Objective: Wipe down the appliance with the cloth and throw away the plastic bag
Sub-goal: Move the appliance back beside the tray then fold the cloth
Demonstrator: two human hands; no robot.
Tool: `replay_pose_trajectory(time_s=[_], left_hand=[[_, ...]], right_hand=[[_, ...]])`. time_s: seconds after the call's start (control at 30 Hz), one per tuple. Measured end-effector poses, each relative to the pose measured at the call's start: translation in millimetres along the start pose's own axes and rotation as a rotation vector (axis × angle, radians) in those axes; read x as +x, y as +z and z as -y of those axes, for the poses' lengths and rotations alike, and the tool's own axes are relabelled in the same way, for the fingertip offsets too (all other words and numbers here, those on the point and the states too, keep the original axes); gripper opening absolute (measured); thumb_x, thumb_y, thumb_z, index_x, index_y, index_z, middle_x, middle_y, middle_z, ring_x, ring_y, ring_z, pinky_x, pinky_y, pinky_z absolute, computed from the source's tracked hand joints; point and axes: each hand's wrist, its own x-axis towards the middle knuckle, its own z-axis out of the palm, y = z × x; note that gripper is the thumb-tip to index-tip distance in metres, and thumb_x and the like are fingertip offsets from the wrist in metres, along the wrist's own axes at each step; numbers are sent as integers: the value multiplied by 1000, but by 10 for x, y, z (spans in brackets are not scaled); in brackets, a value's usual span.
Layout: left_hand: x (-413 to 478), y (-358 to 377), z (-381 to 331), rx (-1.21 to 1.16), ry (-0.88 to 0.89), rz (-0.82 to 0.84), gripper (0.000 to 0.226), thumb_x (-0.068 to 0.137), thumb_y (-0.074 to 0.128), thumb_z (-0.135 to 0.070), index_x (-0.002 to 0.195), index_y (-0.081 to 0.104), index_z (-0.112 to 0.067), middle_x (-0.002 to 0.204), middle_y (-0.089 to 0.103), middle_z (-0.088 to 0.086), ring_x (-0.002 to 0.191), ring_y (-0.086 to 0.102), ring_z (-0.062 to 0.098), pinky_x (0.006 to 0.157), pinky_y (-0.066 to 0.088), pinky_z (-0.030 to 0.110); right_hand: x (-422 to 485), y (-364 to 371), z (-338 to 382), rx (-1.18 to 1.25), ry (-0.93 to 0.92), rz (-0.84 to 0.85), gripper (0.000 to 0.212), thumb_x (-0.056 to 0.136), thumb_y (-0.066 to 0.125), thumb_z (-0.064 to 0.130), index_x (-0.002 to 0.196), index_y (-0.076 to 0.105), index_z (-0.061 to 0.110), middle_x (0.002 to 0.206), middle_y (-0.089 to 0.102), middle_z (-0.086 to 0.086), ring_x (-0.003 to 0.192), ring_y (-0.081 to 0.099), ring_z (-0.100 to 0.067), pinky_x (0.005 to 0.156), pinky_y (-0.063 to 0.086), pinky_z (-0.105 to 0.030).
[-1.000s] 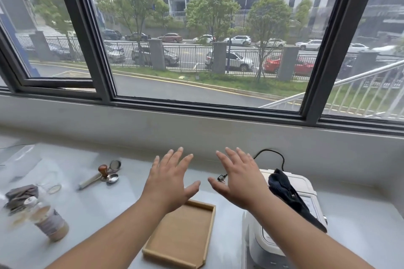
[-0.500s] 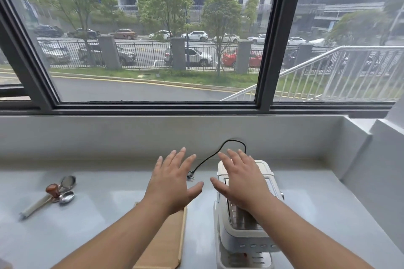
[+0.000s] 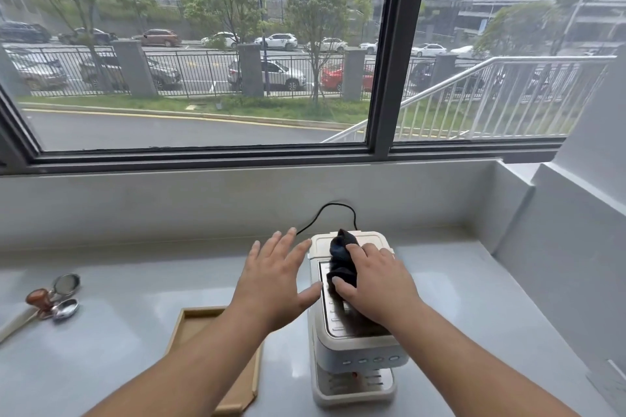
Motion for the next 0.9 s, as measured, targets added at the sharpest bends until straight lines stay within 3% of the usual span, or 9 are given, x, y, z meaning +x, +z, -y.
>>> replay_pose_trajectory(time_s=[0.17,0.33,0.7,0.8,0.9], left_hand=[[3,50,-54,4,10,11,88,85,23,-81,163,11,-42,176,1,-9,161,0,18,130,-1,48],[-4,67,13,2,-14,12,87,86,25,-82,163,15,-43,175,4,-8,161,2,18,130,0,47],[-92,-90,276,-57,-65,-9,84,83,25,-80,157,31,-41,175,12,-8,160,5,17,130,1,47],[-125,-171,408,-76,-76,-13,78,83,27,-80,145,49,-38,169,28,-9,159,14,17,130,6,45],[-155,-254,560,-66,-66,-75,64,88,26,-69,121,64,-29,141,59,-10,140,44,19,119,31,40]], right_hand=[[-36,9,-7,64,-22,22,58,90,50,67,133,47,28,119,56,1,111,56,-26,87,51,-41],[3,-25,21,111,-50,28,29,94,53,41,118,48,25,114,53,2,104,60,-26,77,50,-40],[164,-139,505,276,-181,-89,26,92,51,34,117,52,24,110,54,4,94,59,-24,76,49,-41],[253,-156,667,290,-195,-99,25,95,51,38,115,51,24,110,53,4,92,60,-25,74,48,-41],[335,-156,861,287,-230,-104,25,98,48,43,114,50,25,110,53,3,90,61,-27,72,48,-41]])
